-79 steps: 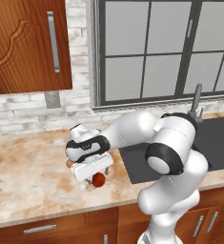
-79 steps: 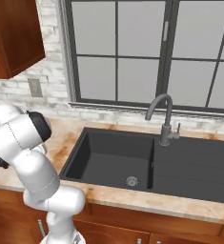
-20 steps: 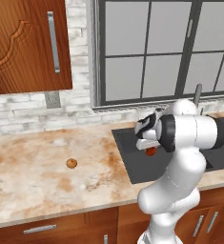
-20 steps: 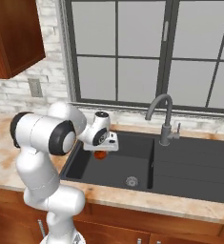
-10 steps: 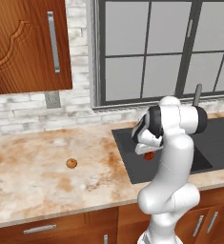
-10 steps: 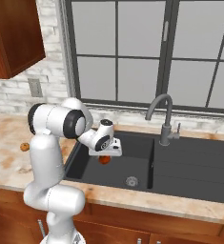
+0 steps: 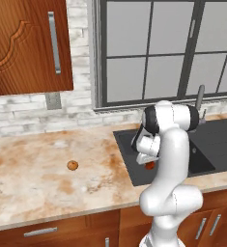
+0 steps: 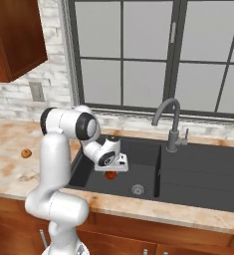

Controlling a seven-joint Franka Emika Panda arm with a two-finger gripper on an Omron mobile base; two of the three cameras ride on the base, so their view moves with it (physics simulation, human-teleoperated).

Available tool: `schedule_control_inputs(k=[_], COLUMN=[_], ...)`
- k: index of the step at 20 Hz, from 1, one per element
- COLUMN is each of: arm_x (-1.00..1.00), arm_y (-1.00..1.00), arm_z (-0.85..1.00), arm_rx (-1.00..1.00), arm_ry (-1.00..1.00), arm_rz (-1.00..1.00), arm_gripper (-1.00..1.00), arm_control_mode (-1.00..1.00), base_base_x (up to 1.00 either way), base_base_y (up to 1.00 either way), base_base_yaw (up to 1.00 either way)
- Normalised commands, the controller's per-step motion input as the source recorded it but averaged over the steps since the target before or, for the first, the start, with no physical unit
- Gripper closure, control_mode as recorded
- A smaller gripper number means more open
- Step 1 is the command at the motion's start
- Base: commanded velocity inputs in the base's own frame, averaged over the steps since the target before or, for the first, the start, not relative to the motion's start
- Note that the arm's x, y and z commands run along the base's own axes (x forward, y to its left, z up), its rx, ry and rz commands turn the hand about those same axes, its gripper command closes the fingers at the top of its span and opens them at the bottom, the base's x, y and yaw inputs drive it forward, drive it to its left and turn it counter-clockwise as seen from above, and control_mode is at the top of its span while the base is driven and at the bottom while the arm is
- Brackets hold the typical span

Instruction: Pick up all produce items and place them in the sink. Turn on the sink faucet to wash them. Then turn the sink off and put them in the tray.

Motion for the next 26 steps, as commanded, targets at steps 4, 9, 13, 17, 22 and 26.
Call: schedule_control_inputs(k=[4,9,13,17,22,26], arm_x=[0.02,0.02,0.01,-0.23,-0.29,-0.11], arm_y=[0.0,0.0,0.0,0.0,0.04,0.19], arm_z=[-0.42,-0.48,-0.18,0.4,0.57,0.38], arm_rx=[0.0,0.0,0.0,0.0,-0.05,-0.08], arm_ry=[0.0,0.0,-0.02,-0.08,-0.09,-0.04], arm_rz=[0.0,0.0,0.0,0.0,0.0,0.0], arm_gripper=[1.0,1.0,-1.0,-1.0,-1.0,-1.0], arm_control_mode=[-1.0,-1.0,-1.0,-1.0,-1.0,-1.0], base_base_x=[0.0,0.0,0.0,0.0,0.0,0.0], base_base_y=[0.0,0.0,0.0,0.0,0.0,0.0], base_base_yaw=[0.0,0.0,0.0,0.0,0.0,0.0])
